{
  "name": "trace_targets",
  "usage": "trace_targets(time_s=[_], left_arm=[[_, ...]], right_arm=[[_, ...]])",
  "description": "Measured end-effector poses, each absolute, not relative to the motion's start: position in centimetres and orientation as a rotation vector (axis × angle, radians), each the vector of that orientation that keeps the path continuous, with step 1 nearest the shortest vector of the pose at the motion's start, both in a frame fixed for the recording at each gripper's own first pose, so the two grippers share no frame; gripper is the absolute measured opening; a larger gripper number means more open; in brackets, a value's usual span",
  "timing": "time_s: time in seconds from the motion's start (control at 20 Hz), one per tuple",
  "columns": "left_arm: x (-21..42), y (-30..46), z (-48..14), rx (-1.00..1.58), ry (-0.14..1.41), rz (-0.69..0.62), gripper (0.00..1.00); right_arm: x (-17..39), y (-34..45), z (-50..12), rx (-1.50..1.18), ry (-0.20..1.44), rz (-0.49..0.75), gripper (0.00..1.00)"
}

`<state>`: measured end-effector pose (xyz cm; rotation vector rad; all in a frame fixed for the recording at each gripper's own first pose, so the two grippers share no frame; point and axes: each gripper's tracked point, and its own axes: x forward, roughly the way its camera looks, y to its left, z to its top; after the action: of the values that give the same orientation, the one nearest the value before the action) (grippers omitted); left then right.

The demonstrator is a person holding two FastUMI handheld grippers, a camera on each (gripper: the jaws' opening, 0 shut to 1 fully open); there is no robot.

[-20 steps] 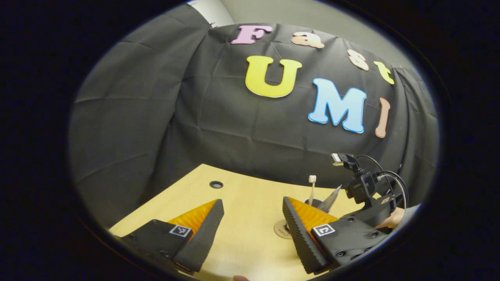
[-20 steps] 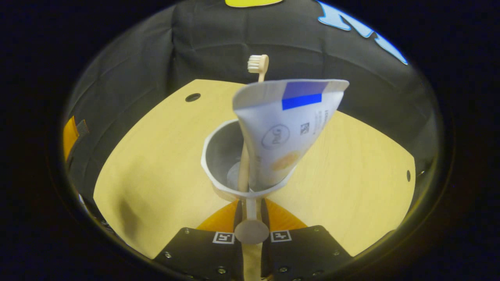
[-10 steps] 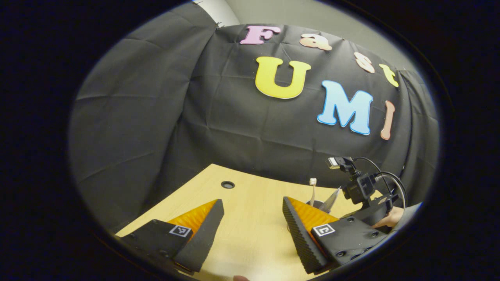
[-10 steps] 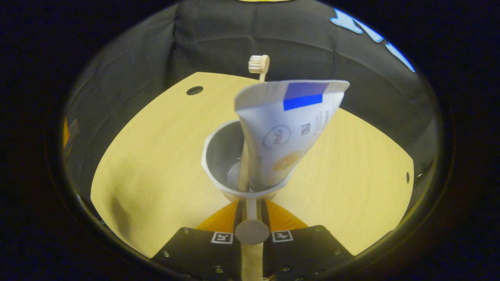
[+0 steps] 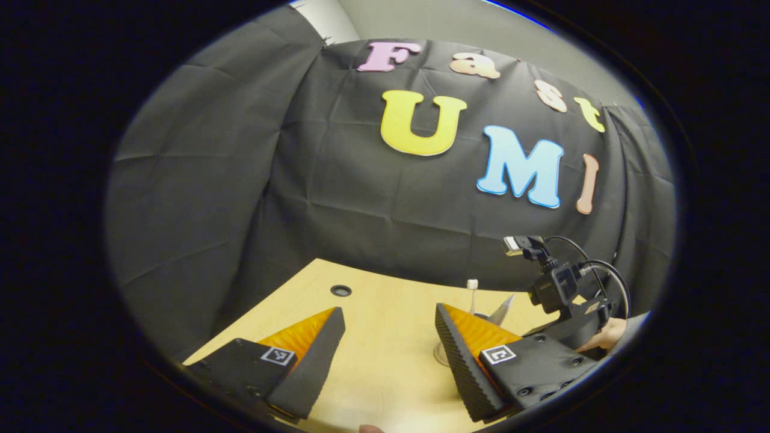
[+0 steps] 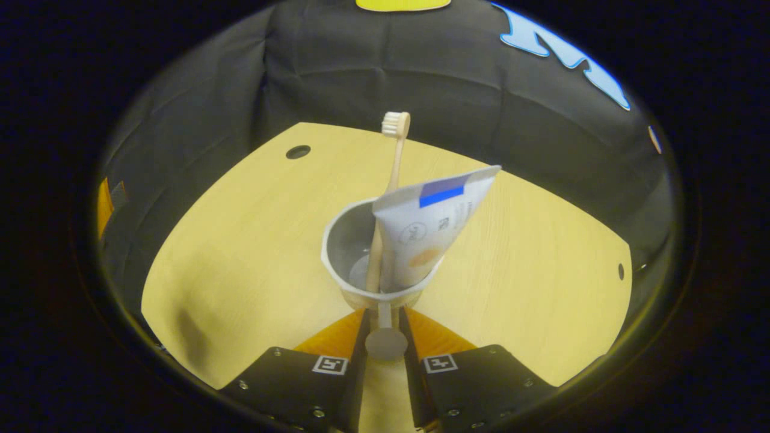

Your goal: Put the toothbrush and toothpaste on the desktop into the cup, then pick up the cup and place it on the coaster on the desktop.

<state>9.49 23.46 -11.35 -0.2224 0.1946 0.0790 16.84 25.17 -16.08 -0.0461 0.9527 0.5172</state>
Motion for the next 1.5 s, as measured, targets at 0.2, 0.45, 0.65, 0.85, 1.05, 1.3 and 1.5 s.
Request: trace_targets(time_s=[0.2, 0.45, 0.65, 0.85, 1.05, 1.3, 1.5], left_arm=[[9.8, 20.9, -9.6, -0.199, 0.174, 0.039, 0.96], [9.6, 17.9, -7.9, -0.208, 0.162, 0.003, 0.96], [9.3, 15.1, -6.6, -0.189, 0.161, -0.023, 0.96], [9.0, 11.3, -4.8, -0.169, 0.146, -0.070, 0.96], [8.6, 7.4, -3.0, -0.149, 0.119, -0.120, 0.96], [7.6, 4.2, -1.7, -0.144, 0.095, -0.143, 1.00], [6.6, 2.9, -1.4, -0.134, 0.098, -0.137, 0.99]], right_arm=[[15.8, 24.0, -13.9, 0.002, 0.894, 0.528, 0.31], [14.1, 21.2, -8.9, 0.030, 0.782, 0.515, 0.31], [12.0, 18.4, -4.4, 0.086, 0.687, 0.497, 0.31], [9.8, 14.0, 0.4, 0.165, 0.540, 0.424, 0.31], [8.1, 8.6, 3.3, 0.116, 0.426, 0.302, 0.31], [6.6, 4.3, 6.3, 0.053, 0.261, 0.194, 0.30], [6.3, 1.6, 9.5, -0.023, 0.105, 0.103, 0.30]])
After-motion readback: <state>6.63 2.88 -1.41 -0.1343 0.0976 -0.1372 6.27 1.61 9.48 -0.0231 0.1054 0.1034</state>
